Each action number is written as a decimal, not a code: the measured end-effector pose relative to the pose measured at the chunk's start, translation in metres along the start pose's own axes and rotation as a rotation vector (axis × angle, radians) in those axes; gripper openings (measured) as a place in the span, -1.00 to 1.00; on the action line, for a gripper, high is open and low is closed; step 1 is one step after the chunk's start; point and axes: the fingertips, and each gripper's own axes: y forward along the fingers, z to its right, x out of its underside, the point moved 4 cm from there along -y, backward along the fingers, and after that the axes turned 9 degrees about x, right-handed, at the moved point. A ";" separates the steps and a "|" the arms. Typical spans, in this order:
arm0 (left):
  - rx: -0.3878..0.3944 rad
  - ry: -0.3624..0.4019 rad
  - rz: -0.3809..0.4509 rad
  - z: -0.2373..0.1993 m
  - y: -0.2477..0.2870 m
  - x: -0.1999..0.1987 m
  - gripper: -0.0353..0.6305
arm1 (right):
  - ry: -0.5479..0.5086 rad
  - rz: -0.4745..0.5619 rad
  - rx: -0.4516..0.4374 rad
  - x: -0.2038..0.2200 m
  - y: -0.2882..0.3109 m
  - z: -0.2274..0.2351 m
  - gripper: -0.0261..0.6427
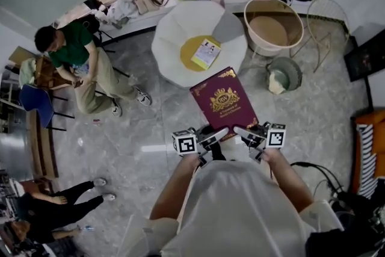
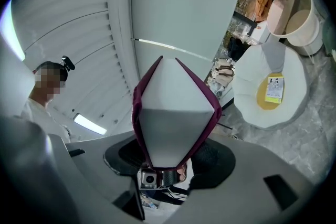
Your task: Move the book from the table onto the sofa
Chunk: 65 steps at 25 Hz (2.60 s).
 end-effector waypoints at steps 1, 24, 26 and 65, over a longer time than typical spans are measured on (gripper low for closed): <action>0.001 -0.002 -0.001 -0.005 -0.002 -0.012 -0.22 | 0.004 0.003 0.001 -0.006 0.010 0.003 -0.19; -0.074 -0.127 0.026 -0.161 0.009 -0.139 -0.23 | 0.150 -0.083 0.035 -0.110 0.124 0.135 -0.20; -0.086 -0.131 0.042 -0.184 0.012 -0.136 -0.23 | 0.160 -0.099 0.034 -0.111 0.126 0.161 -0.20; -0.692 -0.210 0.179 -0.742 -0.007 -0.133 0.00 | 0.245 -0.141 0.304 -0.127 0.259 0.702 -0.20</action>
